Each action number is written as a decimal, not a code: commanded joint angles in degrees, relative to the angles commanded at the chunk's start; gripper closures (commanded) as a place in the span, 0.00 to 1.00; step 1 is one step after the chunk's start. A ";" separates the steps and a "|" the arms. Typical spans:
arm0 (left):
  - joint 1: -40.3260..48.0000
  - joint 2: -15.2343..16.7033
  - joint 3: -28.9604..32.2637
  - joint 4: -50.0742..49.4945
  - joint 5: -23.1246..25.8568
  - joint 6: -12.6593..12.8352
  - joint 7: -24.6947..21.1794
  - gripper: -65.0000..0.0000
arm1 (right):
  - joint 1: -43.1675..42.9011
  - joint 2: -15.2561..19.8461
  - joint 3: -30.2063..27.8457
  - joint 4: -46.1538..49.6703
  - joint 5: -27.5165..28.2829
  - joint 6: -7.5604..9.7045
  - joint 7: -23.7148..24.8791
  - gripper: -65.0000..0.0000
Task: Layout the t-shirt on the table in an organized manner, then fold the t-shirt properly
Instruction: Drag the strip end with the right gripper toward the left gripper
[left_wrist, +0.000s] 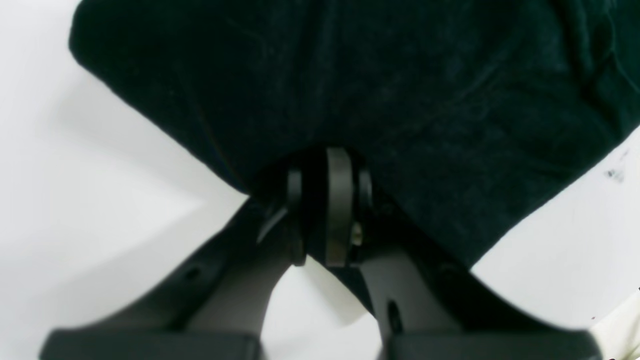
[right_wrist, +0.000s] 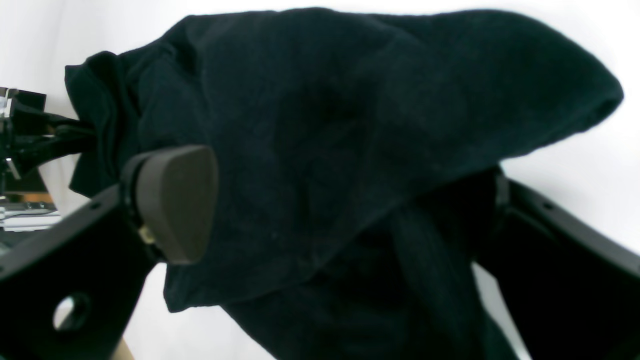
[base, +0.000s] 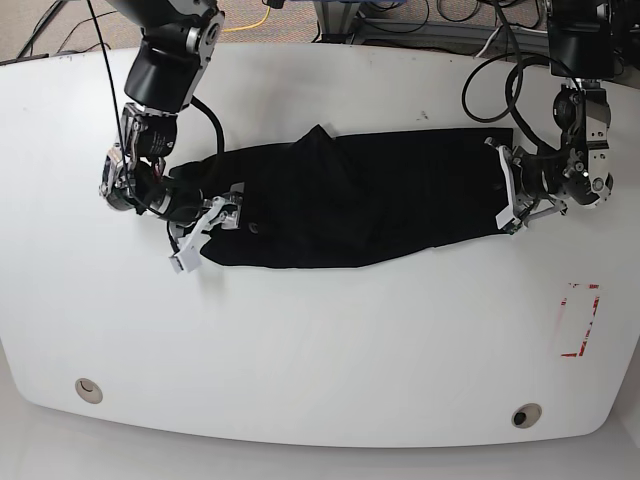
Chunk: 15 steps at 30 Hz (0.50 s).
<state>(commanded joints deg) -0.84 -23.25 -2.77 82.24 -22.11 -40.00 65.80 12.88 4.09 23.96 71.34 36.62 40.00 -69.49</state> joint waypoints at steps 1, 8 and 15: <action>0.00 0.00 0.00 0.00 0.00 0.00 0.00 0.92 | -0.09 0.00 -0.09 0.00 0.09 0.00 0.44 0.10; -0.18 0.26 0.18 0.00 0.00 0.00 0.00 0.92 | -0.26 0.00 -0.26 4.04 -0.26 0.00 0.88 0.90; -1.67 0.97 6.15 -0.18 0.00 0.00 -1.58 0.92 | -2.55 1.14 -0.26 13.89 -0.35 0.00 1.05 1.00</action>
<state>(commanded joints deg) -2.51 -22.29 3.38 82.07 -22.11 -40.00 64.22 10.33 5.23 23.69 85.23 36.26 40.00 -68.44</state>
